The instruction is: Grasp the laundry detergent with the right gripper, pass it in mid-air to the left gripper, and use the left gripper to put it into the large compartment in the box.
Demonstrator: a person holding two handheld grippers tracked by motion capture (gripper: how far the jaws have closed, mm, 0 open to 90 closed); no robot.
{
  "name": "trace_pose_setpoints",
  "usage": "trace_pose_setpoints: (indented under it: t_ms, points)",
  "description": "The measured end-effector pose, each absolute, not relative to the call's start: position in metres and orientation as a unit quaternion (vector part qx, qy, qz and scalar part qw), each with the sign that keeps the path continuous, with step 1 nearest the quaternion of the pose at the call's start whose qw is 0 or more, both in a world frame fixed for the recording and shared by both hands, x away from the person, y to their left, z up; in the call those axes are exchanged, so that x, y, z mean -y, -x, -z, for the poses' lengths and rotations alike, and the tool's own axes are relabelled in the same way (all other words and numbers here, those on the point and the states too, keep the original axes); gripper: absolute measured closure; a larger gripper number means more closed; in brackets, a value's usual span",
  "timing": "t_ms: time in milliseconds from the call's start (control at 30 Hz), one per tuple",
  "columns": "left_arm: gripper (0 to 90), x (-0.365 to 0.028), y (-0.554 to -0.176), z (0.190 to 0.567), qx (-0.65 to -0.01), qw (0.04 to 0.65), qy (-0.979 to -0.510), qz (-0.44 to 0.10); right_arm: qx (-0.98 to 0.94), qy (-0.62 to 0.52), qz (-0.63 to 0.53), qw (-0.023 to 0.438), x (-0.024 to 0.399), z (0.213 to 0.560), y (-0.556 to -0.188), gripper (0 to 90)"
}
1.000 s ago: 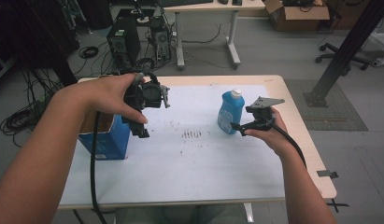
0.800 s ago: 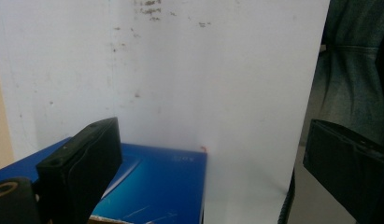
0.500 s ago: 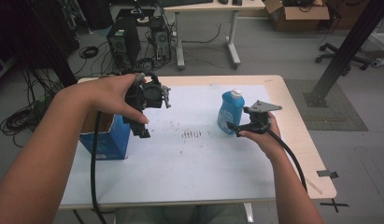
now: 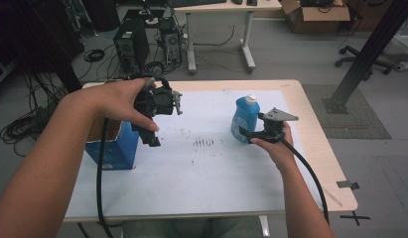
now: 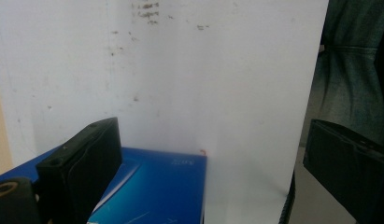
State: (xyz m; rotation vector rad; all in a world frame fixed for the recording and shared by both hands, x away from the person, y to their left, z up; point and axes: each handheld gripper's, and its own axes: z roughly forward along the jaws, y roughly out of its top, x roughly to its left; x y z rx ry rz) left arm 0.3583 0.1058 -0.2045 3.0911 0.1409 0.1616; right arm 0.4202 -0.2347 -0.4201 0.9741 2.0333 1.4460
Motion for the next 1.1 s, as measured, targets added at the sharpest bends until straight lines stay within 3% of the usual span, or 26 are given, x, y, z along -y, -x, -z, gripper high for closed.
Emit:
trace_pose_setpoints:
  t_ms: [1100]
  points:
    - [5.0, -0.112, -0.358, 0.205, -0.049, 0.022, -0.997, -0.054, -0.700, -0.379, -0.546, 0.263, 0.219, 0.443, -0.429, 0.9]
